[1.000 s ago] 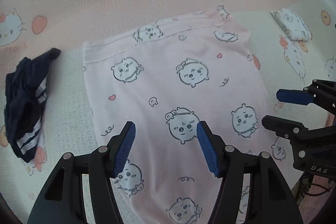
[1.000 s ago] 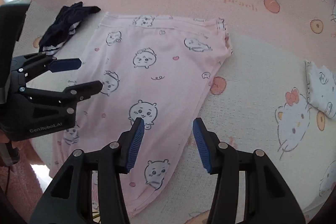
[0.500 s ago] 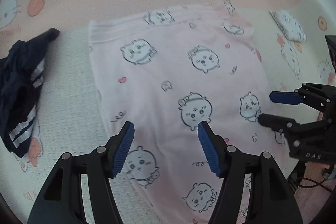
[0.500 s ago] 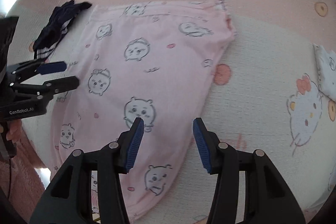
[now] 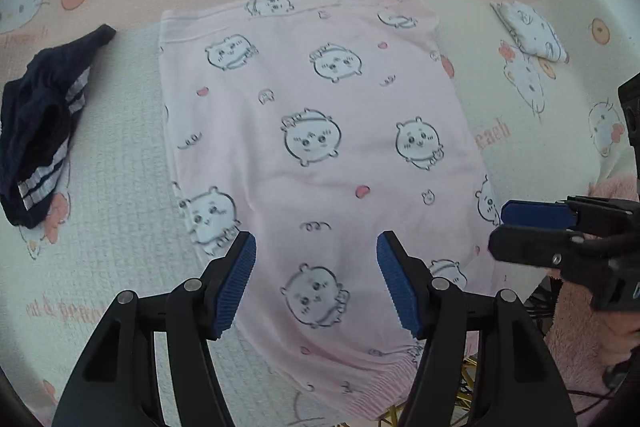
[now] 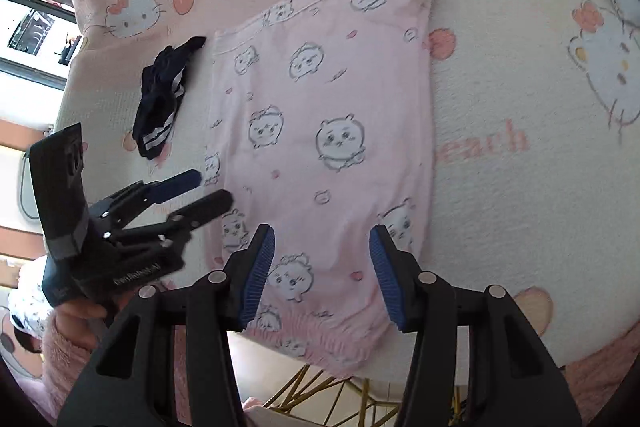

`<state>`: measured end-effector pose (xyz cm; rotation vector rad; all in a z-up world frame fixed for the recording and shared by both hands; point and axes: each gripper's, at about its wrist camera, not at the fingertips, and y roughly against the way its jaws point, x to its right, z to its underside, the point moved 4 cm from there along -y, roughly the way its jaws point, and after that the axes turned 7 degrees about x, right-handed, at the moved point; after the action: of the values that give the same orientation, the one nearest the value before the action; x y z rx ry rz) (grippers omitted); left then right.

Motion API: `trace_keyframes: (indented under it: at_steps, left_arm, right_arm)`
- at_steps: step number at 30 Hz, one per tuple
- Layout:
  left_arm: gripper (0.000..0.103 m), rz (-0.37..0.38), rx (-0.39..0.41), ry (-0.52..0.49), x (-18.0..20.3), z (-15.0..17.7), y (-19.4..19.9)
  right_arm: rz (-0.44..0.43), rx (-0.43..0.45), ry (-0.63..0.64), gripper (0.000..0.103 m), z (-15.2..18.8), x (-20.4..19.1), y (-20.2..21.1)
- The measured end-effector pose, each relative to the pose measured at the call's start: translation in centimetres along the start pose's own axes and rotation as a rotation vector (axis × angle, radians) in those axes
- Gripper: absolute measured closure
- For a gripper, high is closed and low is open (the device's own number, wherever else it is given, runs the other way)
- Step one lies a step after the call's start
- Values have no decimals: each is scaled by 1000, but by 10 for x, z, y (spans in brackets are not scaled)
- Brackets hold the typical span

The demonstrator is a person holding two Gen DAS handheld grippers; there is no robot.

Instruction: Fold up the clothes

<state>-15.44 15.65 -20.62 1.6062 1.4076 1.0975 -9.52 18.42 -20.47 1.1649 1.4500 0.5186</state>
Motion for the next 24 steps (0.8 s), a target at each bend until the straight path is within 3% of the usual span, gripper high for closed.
trace_keyframes:
  at_steps: [5, 9, 11, 13, 15, 17, 19, 21, 24]
  left_arm:
    - [38, -4, -28, 21, 5, 14, -5]
    - [38, -7, -38, 32, 6, 14, -7]
    - [38, -9, -17, 6, 7, 9, -8]
    - [38, -4, -2, -31, 11, 6, -11]
    - [38, -55, -56, -62, 8, 9, -23]
    - [38, -130, -95, -109, 1, 16, -28]
    - [38, -152, -102, -138, -5, 24, -22]
    - [37, -162, -106, -149, -12, 29, -16]
    - [37, -126, -85, -75, -19, 28, -3]
  right_arm:
    - [120, 5, 84, 51, 16, -12, -8]
    - [196, 45, 148, 51, 1, -13, -12]
    - [217, 61, 139, 52, -5, -7, -10]
    - [295, 89, 169, 52, -12, -4, -9]
    - [361, 112, 226, 52, -17, -7, -15]
    - [389, 61, 278, 53, -14, -5, -31]
    - [406, -17, 296, 54, -2, 5, -48]
    - [395, 16, 346, 55, 7, 8, -45]
    - [375, 8, 296, 57, 7, 13, -33]
